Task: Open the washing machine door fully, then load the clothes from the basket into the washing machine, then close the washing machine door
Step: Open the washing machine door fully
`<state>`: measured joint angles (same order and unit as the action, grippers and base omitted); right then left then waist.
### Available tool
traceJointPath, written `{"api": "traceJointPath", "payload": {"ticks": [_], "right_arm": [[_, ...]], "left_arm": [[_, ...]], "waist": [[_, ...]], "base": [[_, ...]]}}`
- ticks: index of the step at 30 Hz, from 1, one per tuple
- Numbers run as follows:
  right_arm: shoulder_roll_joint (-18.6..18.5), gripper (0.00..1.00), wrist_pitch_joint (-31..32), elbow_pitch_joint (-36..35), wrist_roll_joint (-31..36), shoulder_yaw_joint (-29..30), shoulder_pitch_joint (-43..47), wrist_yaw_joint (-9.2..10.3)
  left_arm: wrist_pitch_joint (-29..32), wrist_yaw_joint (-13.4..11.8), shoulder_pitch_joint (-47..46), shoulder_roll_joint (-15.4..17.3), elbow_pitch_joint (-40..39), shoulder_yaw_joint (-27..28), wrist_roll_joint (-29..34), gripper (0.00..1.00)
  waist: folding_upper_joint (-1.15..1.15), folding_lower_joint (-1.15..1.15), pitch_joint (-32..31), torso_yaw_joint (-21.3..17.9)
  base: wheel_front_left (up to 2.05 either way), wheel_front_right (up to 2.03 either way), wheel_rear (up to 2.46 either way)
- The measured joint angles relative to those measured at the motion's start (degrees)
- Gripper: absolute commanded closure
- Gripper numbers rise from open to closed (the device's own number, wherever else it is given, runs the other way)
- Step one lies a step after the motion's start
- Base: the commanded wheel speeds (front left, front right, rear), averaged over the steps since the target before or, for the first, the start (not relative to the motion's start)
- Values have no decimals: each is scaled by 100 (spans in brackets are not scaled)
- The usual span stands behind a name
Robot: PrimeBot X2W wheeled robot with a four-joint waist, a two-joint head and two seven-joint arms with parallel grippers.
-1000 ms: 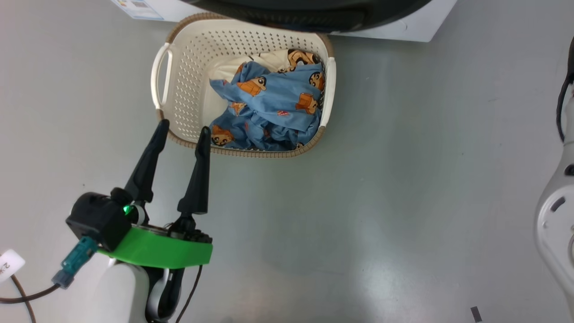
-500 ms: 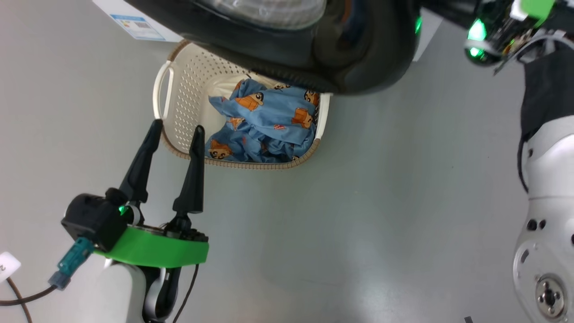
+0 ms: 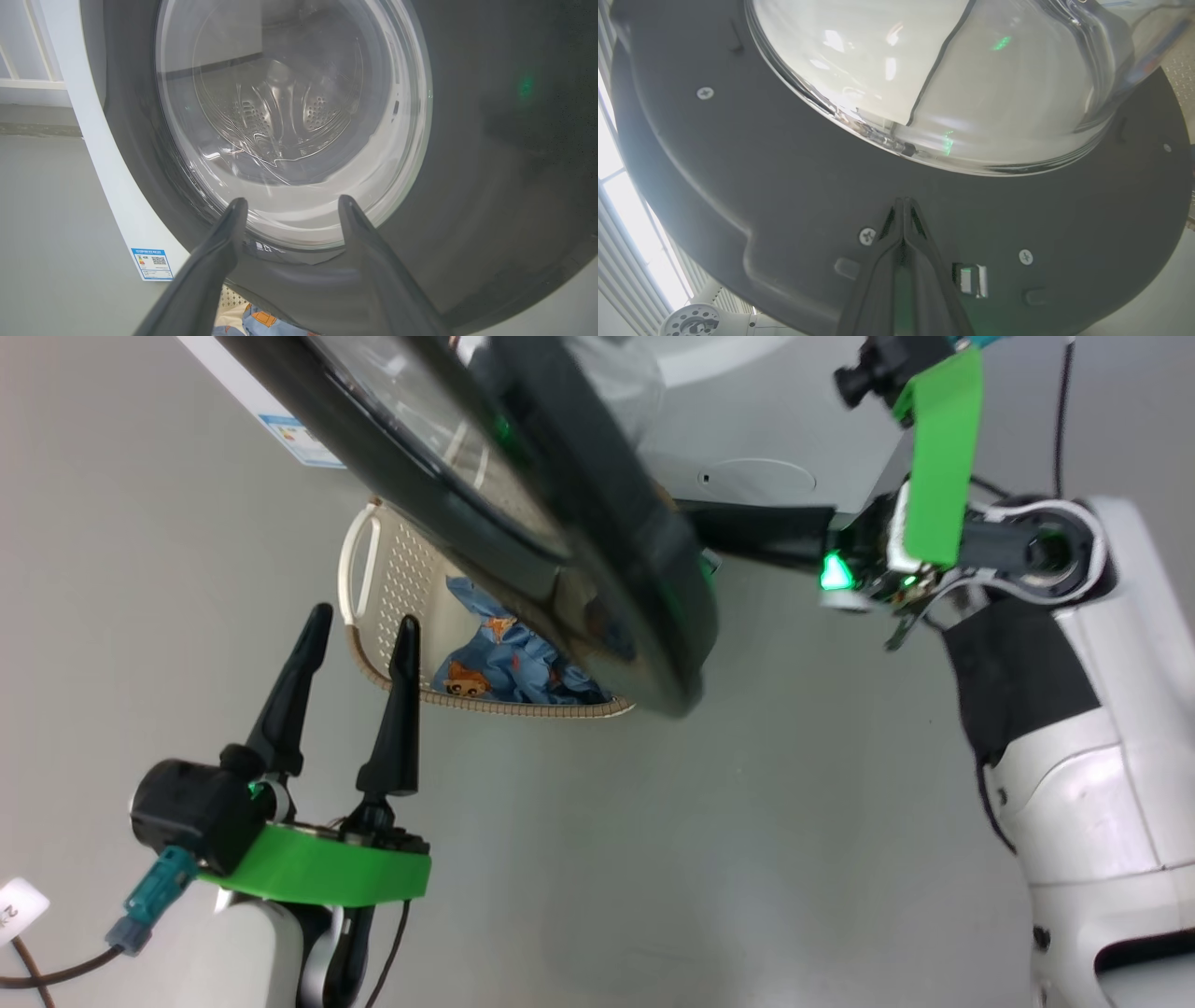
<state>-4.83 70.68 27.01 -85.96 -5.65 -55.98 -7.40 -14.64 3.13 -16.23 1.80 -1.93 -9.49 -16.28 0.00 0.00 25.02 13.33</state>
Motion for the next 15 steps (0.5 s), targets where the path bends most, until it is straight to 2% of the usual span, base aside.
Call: {"api": "traceJointPath", "payload": {"ticks": [8, 15], "right_arm": [[-3, 100, -550, -318, -715, -1091, 412, 0], [-19, 100, -1038, -370, -1129, -1768, 559, 0]], "left_arm": [[0, -9, 102, 0, 18, 87, 1, 0], [0, -43, 247, 0, 98, 235, 1, 0]], "waist": [[0, 0, -158, 31], [0, 0, -270, 95]], "base": [[0, 0, 0], [0, 0, 0]]}}
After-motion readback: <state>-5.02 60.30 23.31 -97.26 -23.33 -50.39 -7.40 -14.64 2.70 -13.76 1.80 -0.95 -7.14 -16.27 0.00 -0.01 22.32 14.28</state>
